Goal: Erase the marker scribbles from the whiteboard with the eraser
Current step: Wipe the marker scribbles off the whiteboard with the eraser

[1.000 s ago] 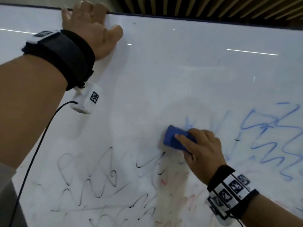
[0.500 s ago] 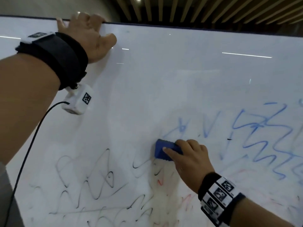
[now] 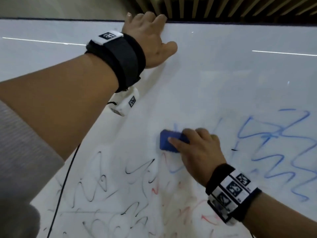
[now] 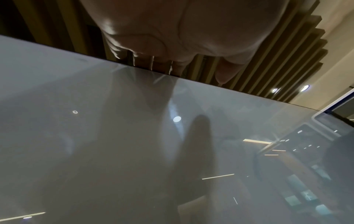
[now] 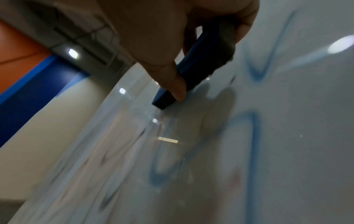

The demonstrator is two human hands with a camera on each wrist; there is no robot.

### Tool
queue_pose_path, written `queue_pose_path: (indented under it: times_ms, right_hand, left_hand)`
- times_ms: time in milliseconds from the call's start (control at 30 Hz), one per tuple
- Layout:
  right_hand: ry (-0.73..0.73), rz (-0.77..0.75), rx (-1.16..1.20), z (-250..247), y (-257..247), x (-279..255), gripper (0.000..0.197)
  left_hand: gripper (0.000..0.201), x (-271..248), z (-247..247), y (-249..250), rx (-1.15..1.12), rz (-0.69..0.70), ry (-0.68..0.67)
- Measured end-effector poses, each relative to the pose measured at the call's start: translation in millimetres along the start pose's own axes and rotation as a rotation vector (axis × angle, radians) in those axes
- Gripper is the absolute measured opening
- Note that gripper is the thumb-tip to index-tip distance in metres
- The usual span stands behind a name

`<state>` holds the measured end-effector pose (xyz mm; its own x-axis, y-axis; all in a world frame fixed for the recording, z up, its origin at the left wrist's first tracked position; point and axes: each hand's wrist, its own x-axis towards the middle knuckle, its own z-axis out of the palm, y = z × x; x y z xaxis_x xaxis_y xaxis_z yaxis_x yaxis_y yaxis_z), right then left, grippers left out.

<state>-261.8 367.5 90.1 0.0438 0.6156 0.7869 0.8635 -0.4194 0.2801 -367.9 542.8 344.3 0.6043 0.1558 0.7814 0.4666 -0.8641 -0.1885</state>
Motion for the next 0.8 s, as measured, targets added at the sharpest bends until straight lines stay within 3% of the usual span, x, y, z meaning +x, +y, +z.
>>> queue_pose_path:
  times_ms: [67, 133, 267, 333, 467, 633, 733, 800]
  right_hand:
    - [0.146, 0.124, -0.021, -24, 22, 33, 0.055]
    - [0.160, 0.163, 0.002, -25, 25, 37, 0.057]
    - [-0.055, -0.064, 0.051, 17, -30, -8, 0.064]
    - [-0.122, -0.092, 0.067, 26, -42, -8, 0.062]
    - [-0.001, -0.011, 0.058, 3, -4, 10, 0.056]
    - [0.079, 0.048, -0.023, -24, 63, -22, 0.059]
    - [0.089, 0.091, -0.006, -4, 36, -23, 0.057]
    - [0.032, 0.013, 0.037, 17, 6, -23, 0.062]
  left_hand:
    - [0.085, -1, 4, 9, -0.047, -0.024, 0.023]
    - [0.086, -4, 5, 12, -0.069, -0.042, 0.032]
    - [0.084, -6, 2, 13, -0.095, -0.060, 0.040]
    - [0.085, -5, 3, 14, -0.104, -0.062, 0.049]
    - [0.083, -4, 2, 11, -0.100, -0.080, 0.035]
    - [0.080, -4, 9, 8, -0.078, -0.074, 0.056]
    - [0.080, -5, 11, 10, -0.100, -0.076, 0.074]
    - [0.081, -6, 11, 10, -0.104, -0.076, 0.081]
